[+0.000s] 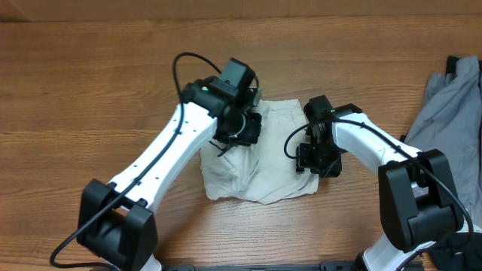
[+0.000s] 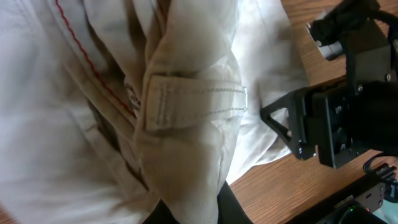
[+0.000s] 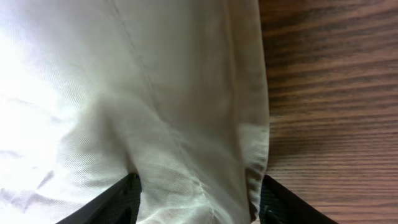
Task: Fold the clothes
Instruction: 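Fold the right end leftward over the left half with the right gripper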
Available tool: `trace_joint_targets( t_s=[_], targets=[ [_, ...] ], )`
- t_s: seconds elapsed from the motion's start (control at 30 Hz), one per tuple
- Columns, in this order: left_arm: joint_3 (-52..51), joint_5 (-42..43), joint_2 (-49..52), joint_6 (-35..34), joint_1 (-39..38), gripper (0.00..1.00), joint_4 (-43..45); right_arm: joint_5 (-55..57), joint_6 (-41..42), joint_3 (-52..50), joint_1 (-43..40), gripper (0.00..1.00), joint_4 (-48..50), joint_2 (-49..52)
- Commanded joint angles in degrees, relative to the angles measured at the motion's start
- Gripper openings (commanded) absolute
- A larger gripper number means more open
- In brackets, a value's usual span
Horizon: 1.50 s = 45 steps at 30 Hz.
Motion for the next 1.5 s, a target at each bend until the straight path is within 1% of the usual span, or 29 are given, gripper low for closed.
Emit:
trace_joint_targets(
  t_s=[0.0, 0.2, 0.23, 0.27, 0.3, 0.37, 0.43, 0.5, 0.57, 0.6, 0.7, 0.73, 0.8, 0.83, 0.87, 0.93, 1.03, 1.17, 1.3, 1.43, 1.47],
  targets=[
    [1.5, 0.9, 1.6, -3.3, -3.0, 0.08, 2.6, 0.3, -0.4, -0.3, 0.0, 0.63, 0.1, 0.0],
    [1.5, 0.9, 3.3, -6.4, -5.0, 0.09, 5.7, 0.3, -0.4, -0.3, 0.0, 0.63, -0.2, 0.0],
    [1.5, 0.9, 3.4, -7.0, -5.1, 0.14, 6.1, 0.3, -0.4, -0.3, 0.1, 0.63, -0.2, 0.0],
    [1.5, 1.0, 3.5, -7.5, -5.2, 0.23, 6.4, 0.3, -0.4, -0.3, 0.1, 0.63, -0.2, 0.0],
    [1.5, 1.7, 3.5, -7.9, -5.2, 0.36, 7.0, 0.3, -0.4, -0.3, 0.1, 0.63, -0.2, 0.0],
    [1.5, 5.2, 3.4, -7.7, -5.2, 0.51, 9.2, 0.3, 0.0, -0.3, 0.1, 0.62, -0.4, 0.0],
    [1.8, 8.6, 3.0, -5.0, -4.9, 0.56, 11.6, 0.3, 0.3, -0.3, 0.1, 0.62, -0.5, 0.0],
    [2.6, 8.2, 2.5, -3.3, -4.0, 0.58, 12.6, 0.7, 0.2, -0.2, 0.0, 0.62, -1.1, 0.0],
    [3.6, 7.0, 1.7, -2.0, -2.3, 0.58, 12.5, 3.1, 1.3, 0.5, -0.3, 0.57, -2.9, 0.0],
    [3.9, 6.3, 1.3, -1.9, -1.3, 0.58, 12.4, 5.5, 3.5, 1.3, -0.9, 0.56, -4.5, -0.1],
    [4.0, 3.9, 0.1, -1.9, 2.5, 0.58, 12.5, 12.1, 8.1, 5.2, -3.6, 0.56, -9.3, -1.4],
    [4.0, 2.7, 0.1, -1.9, 3.9, 0.6, 12.5, 13.9, 9.3, 7.3, -5.0, 0.57, -11.2, -2.4],
    [4.0, 0.6, 0.3, -2.0, 6.2, 0.62, 12.7, 14.0, 9.4, 11.9, -7.7, 0.57, -13.6, -4.6],
    [4.0, -0.4, 0.5, -1.9, 7.1, 0.64, 12.8, 13.1, 8.4, 14.3, -8.6, 0.58, -14.5, -5.6],
    [4.0, -1.6, 0.8, -1.9, 8.0, 0.67, 13.1, 10.8, 5.5, 17.1, -9.3, 0.59, -15.4, -6.8],
    [4.0, -3.7, 1.6, -1.7, 9.3, 0.71, 14.1, 3.7, -1.7, 22.1, -9.5, 0.62, -16.6, -8.9],
    [4.0, -5.3, 2.8, -1.1, 10.0, 0.75, 15.5, -6.1, -7.5, 25.5, -8.4, 0.72, -18.7, -10.1],
    [4.0, -6.1, 4.4, -0.9, 10.0, 0.76, 15.6, -11.1, -8.2, 22.8, -5.6, 0.73, -21.0, -9.8],
    [4.0, -6.1, 5.1, -0.9, 10.0, 0.76, 15.0, -13.0, -8.0, 15.7, -1.2, 0.74, -19.4, -9.6],
    [4.0, -6.2, 5.1, -0.9, 10.0, 0.75, 14.7, -12.7, -5.2, 6.5, 2.2, 0.73, -13.2, -9.6],
    [4.0, -6.2, 5.1, -0.9, 10.0, 0.76, 14.6, -11.7, -3.5, 3.9, 2.7, 0.68, -10.7, -9.6]
  ],
)
